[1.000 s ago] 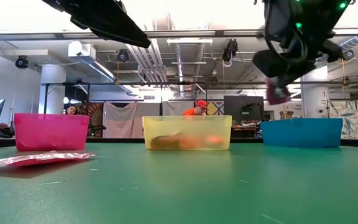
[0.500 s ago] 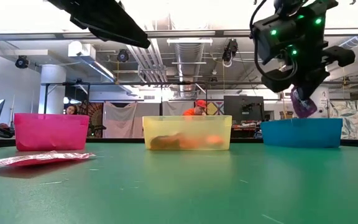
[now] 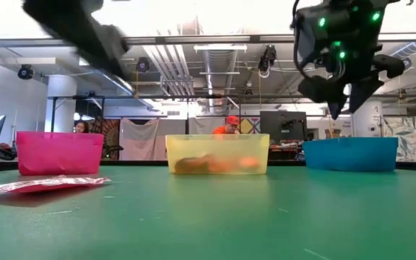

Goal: Sort candy by brand, put in halloween buckets
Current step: Put the orange chocolate into the yellow bin, then put the purple candy into the blue bin

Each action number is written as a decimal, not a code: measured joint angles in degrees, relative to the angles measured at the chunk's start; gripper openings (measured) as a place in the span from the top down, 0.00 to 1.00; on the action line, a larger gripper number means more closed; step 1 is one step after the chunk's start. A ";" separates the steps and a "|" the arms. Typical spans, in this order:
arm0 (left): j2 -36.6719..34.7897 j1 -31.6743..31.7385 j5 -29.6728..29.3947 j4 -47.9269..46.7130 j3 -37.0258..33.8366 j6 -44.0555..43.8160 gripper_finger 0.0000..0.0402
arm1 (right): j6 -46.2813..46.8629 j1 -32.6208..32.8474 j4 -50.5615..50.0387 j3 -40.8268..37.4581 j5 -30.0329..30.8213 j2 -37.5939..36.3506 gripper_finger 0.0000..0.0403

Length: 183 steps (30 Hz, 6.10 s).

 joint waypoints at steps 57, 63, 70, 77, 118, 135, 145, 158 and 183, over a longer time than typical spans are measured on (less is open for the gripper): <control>14.71 -6.91 -10.63 -42.80 22.63 -25.83 1.00 | -1.62 12.77 14.14 1.50 7.32 0.24 0.47; 14.67 2.34 -18.29 -37.84 26.74 2.07 1.00 | -1.60 12.77 14.37 1.50 7.34 0.30 0.47; 14.70 16.65 -14.87 -21.79 24.14 32.10 1.00 | -1.58 12.77 15.67 1.50 7.30 0.35 0.47; 16.74 28.46 -4.71 -14.30 23.51 39.72 1.00 | -1.58 12.77 15.82 1.50 7.28 0.35 0.47; 4.43 4.74 -13.40 -12.25 18.40 28.36 0.63 | 3.87 33.47 17.84 7.05 -38.38 0.37 0.47; -6.82 -1.61 -13.59 -10.98 14.78 22.14 0.63 | 22.83 41.91 21.52 -5.51 -50.80 0.44 0.48; -4.94 -2.54 -13.46 -11.02 14.35 20.53 0.63 | 23.25 42.27 23.35 -9.62 -50.73 1.64 0.54; -4.72 -2.61 -13.48 -10.96 11.28 18.04 0.63 | 20.63 42.41 33.57 -14.26 -45.17 1.42 0.76; -4.70 -2.02 -6.98 44.29 -11.26 25.19 0.63 | -5.17 41.19 36.51 -3.95 12.21 2.71 0.96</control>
